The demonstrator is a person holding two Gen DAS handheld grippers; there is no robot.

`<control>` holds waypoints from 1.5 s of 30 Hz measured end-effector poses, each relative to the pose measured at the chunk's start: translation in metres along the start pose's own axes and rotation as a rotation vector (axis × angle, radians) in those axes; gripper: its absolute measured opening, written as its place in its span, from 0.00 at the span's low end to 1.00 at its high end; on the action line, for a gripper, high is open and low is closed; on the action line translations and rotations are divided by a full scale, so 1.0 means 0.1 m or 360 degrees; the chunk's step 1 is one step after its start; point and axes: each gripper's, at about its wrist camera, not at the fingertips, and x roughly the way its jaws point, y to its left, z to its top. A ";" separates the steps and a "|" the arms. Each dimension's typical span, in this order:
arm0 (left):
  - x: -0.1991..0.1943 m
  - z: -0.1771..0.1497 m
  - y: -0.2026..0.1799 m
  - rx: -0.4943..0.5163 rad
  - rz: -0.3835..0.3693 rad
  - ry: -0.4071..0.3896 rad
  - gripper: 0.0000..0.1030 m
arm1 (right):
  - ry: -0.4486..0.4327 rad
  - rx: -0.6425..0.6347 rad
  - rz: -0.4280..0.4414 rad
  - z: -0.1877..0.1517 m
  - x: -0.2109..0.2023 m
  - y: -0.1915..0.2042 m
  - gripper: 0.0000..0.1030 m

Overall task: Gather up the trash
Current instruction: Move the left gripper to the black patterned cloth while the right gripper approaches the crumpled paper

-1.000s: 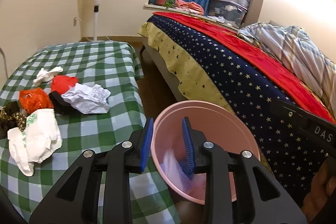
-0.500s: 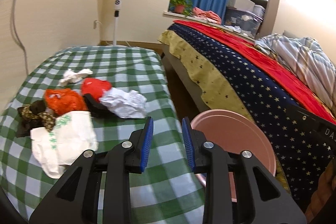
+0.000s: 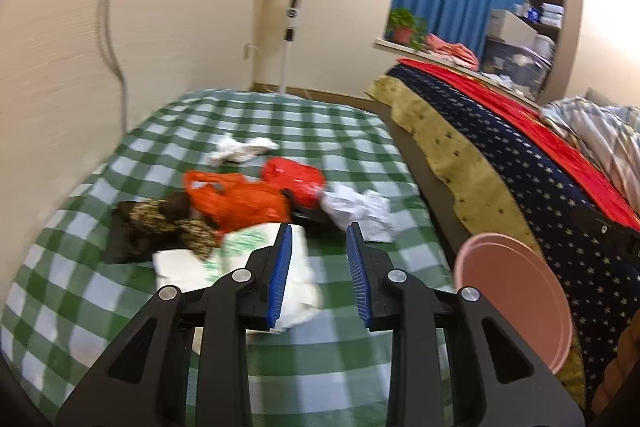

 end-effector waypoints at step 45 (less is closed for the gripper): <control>0.68 0.12 1.06 -0.0233 0.0420 0.0160 0.67 | 0.0345 -0.0141 0.0398 -0.22 1.74 1.14 0.55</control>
